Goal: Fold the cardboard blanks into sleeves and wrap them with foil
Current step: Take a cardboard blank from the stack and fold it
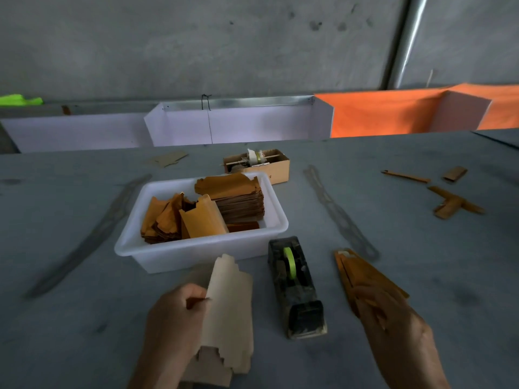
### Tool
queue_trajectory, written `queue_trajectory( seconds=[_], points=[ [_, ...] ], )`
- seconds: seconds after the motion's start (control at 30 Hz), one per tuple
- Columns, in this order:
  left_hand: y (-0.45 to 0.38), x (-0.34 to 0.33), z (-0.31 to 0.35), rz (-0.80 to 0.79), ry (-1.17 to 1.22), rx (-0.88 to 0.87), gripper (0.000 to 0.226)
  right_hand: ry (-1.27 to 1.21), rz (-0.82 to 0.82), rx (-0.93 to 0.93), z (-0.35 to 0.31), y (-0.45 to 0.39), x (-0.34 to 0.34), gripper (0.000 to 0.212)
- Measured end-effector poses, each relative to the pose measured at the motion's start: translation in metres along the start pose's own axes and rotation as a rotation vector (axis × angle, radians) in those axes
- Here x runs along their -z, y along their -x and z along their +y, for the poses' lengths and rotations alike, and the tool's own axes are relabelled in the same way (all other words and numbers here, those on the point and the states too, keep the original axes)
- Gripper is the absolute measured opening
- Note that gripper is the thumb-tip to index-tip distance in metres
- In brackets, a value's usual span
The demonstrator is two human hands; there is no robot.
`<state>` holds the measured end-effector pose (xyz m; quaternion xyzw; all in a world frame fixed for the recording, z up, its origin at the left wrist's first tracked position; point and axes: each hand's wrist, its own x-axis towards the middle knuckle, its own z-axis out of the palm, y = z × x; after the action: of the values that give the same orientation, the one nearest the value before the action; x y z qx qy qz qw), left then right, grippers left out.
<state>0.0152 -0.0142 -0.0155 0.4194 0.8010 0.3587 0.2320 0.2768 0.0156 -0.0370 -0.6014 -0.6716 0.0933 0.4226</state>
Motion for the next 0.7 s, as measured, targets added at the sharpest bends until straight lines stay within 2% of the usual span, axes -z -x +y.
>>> queue_trajectory(
  seconds=[0.13, 0.27, 0.33, 0.43, 0.53, 0.63, 0.7],
  points=[
    [0.003, 0.005, 0.006, -0.059, 0.28, 0.091, 0.008, -0.138, 0.039, -0.055, -0.014, -0.002, 0.008, 0.03],
    [0.012, 0.004, 0.014, -0.247, 0.548, 0.133, 0.014, -0.319, 0.003, -0.112, -0.043, 0.003, 0.009, 0.027],
    [0.019, 0.001, 0.02, -0.319, 0.642, 0.136, 0.023, -0.451, -0.089, -0.235, -0.058, 0.007, 0.004, 0.026],
    [0.024, -0.001, 0.026, -0.438, 0.72, 0.164, 0.024, -0.575, -0.273, -0.343, -0.071, 0.009, -0.005, 0.025],
    [0.026, 0.002, 0.029, -0.497, 0.723, 0.115, 0.002, -0.787, -0.414, -0.508, -0.078, 0.007, -0.009, 0.018],
    [0.03, -0.001, 0.032, -0.48, 0.688, 0.034, 0.039, -0.886, -0.442, -0.597, -0.079, 0.008, -0.012, 0.012],
    [0.033, -0.006, 0.035, -0.444, 0.691, 0.041, 0.043, -0.908, -0.443, -0.608, -0.079, 0.01, -0.015, 0.011]
  ],
)
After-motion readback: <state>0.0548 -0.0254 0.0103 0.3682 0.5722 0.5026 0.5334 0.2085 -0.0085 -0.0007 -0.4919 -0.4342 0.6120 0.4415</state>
